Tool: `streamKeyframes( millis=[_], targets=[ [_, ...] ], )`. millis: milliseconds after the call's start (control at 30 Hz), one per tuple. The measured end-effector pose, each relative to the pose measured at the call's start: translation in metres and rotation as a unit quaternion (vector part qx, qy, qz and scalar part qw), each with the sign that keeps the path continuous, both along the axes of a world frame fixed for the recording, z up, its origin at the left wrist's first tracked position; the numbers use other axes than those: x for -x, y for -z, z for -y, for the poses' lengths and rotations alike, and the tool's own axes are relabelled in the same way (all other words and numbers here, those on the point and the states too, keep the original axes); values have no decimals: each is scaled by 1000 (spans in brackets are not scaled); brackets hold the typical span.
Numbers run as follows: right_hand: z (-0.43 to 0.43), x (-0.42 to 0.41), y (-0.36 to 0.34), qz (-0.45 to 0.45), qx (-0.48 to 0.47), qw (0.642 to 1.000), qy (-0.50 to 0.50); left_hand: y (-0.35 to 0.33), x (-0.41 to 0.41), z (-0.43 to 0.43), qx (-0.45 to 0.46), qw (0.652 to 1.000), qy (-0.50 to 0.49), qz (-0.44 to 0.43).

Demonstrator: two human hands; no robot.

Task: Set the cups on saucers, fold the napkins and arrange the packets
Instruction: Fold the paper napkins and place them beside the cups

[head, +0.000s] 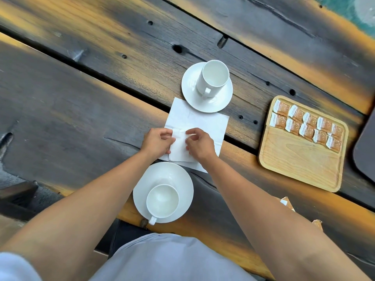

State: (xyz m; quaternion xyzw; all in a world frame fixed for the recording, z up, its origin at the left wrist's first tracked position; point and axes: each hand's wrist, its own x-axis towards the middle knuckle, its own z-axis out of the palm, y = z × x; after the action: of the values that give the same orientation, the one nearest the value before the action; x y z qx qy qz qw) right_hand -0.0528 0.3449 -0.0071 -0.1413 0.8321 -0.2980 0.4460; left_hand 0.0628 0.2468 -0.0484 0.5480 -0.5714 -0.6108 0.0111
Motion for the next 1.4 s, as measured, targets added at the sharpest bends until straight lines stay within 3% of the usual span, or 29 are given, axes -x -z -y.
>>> streamKeyframes(
  millis=[133,267,467,567,900,1233,1400],
  targets=[
    [-4,-6,0,-116,-3,980,-163,-2,3,0,12,1000,18,15],
    [-10,-10,2,-254,-13,906,-338,-7,9,-2,26,998,43,34],
    [-29,-5,19,-285,-82,811,-505,-12,12,0,10,998,48,45],
    [-43,-2,26,-303,-95,789,-526,-15,12,-1,2,998,42,52],
    [-58,11,30,-316,-117,764,-551,-24,14,-4,7,998,34,50],
    [-58,12,26,-311,-118,771,-543,-23,13,-5,9,998,31,50],
    [-53,14,21,-299,-111,779,-540,-23,16,0,-34,998,-40,46]
  ],
)
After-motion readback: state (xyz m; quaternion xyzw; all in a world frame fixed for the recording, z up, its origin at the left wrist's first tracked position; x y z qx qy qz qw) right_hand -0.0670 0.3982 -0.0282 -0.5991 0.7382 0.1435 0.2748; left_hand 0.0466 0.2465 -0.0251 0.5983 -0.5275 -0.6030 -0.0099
